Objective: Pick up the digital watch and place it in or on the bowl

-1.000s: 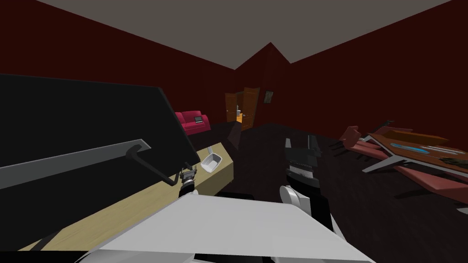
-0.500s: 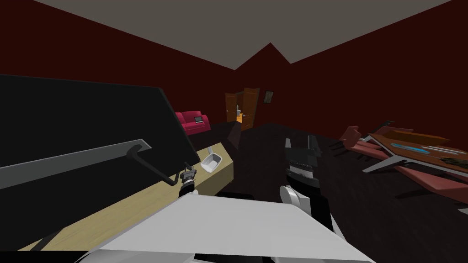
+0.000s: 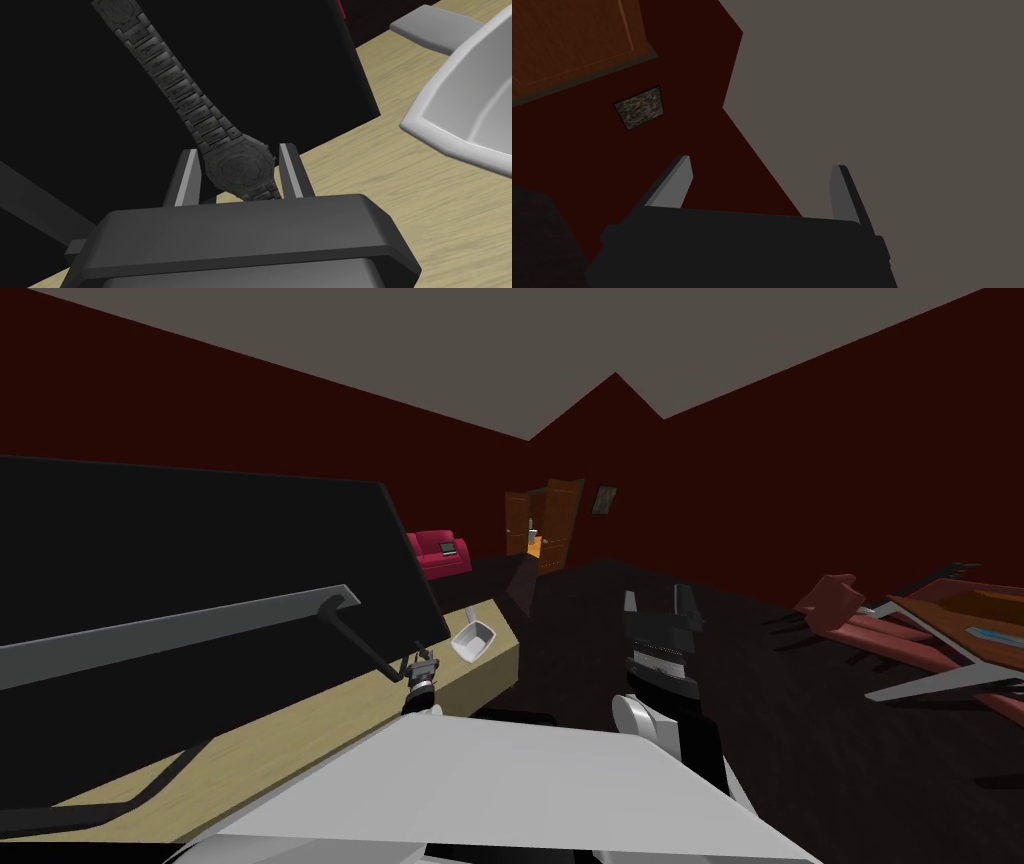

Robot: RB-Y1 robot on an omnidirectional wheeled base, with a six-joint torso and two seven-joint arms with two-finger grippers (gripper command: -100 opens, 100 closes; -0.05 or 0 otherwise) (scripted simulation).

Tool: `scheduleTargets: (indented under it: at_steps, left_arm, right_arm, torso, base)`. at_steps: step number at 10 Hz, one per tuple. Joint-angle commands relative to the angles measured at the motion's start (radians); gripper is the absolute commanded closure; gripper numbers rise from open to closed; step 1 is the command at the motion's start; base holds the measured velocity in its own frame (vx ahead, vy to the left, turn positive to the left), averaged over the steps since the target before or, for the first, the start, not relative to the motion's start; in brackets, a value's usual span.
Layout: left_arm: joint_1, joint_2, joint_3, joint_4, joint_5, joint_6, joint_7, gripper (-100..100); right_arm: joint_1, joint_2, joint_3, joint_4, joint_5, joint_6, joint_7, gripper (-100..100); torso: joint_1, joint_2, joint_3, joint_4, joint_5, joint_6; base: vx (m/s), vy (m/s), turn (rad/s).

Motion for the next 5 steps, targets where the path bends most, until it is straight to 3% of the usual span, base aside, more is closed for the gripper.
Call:
scheduleTargets:
  at_steps: [1, 2, 5]
  left_arm:
    - [0.0, 0.0, 0.0, 0.0, 0.0, 0.0, 0.0, 0]
    - [-0.02, 0.003, 0.009, -0.006, 0.004, 0.035, 0.003, 100]
    - [-0.053, 0.006, 0.021, -0.017, 0.008, 0.09, 0.005, 100]
  right_arm:
    - [0.0, 0.0, 0.0, 0.0, 0.0, 0.0, 0.0, 0]
    - [0.0, 0.0, 0.0, 0.0, 0.0, 0.0, 0.0, 0]
    - [0.0, 0.0, 0.0, 0.0, 0.0, 0.0, 0.0, 0]
  torso:
    - [0.0, 0.0, 0.0, 0.0, 0.0, 0.0]
    - [-0.001, 0.0, 0.0, 0.0, 0.0, 0.0]
    - [-0.01, 0.009, 0.005, 0.0, 0.0, 0.0]
  base:
    - [0.0, 0.0, 0.0]
    - [-0.085, -0.048, 0.059]
    - [-0.129, -0.116, 0.063]
